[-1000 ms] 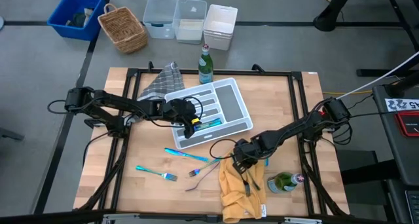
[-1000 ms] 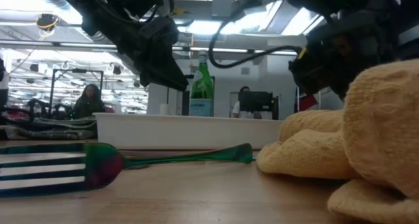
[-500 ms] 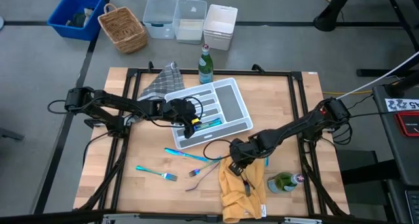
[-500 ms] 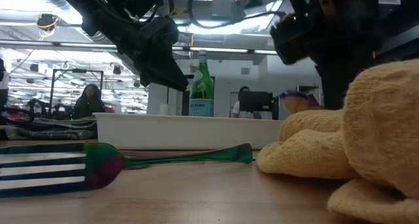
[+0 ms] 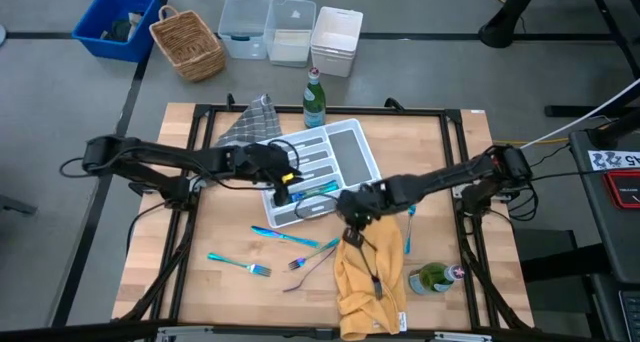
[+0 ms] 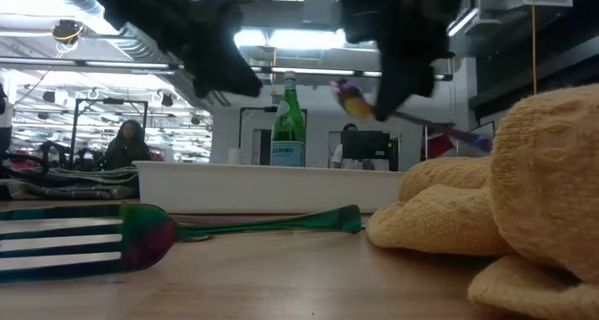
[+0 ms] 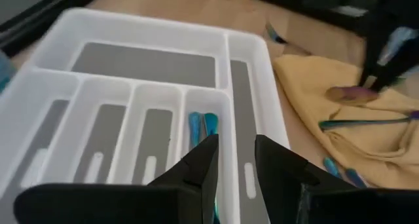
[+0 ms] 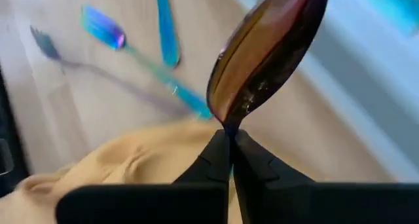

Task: Sort silverware
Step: Put the spoon in the silverware tray

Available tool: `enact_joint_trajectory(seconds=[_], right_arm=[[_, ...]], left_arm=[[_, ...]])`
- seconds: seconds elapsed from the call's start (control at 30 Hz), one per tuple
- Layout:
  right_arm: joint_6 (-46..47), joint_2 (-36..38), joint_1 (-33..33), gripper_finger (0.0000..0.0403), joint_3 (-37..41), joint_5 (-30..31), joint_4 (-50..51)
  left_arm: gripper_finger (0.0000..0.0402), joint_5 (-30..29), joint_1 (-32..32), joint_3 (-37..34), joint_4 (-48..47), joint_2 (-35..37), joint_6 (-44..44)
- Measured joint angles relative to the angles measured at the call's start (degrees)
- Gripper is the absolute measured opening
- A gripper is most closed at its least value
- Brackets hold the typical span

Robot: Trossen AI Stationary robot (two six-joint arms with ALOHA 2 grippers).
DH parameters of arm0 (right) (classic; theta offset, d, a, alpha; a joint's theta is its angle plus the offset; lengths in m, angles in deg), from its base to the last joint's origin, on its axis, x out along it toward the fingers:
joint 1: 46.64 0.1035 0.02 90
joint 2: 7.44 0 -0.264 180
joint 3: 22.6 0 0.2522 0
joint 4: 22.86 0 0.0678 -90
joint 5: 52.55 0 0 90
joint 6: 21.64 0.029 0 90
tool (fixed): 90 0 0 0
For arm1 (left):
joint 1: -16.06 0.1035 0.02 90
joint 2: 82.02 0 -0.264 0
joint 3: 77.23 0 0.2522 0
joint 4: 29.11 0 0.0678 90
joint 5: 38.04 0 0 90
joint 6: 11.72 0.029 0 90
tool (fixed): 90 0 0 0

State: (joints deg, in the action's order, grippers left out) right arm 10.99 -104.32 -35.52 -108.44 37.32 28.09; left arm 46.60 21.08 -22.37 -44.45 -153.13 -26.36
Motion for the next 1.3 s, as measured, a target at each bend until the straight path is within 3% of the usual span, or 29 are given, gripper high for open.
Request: enact_joint_trajectory(seconds=[0.2,0.43,0.67,0.87,1.3], right_arm=[[-19.19,0.00,-5.35,0.0009,-0.69,5.31,-6.19],[-33.37,0.02,-10.64,0.0009,-0.69,4.13,-17.65],[-39.46,0.02,-14.36,0.0007,-0.69,0.32,-26.03],[-52.15,-0.92,-16.40,0.0007,-0.71,0.08,-32.66],[-68.67,-11.19,-18.34,0.0012,-0.67,1.37,-37.35]], left_arm=[[0.0090,-0.09,-0.63,0.01,-11.94,8.02,-3.65],[0.0090,-0.18,-2.87,0.01,-19.13,13.28,-11.42],[0.0090,-0.15,-5.22,0.01,-19.40,13.67,-14.07],[0.0090,-0.18,-6.85,0.01,-19.42,13.61,-14.11],[0.0090,-1.08,-8.07,-0.01,-21.00,13.58,-14.70]])
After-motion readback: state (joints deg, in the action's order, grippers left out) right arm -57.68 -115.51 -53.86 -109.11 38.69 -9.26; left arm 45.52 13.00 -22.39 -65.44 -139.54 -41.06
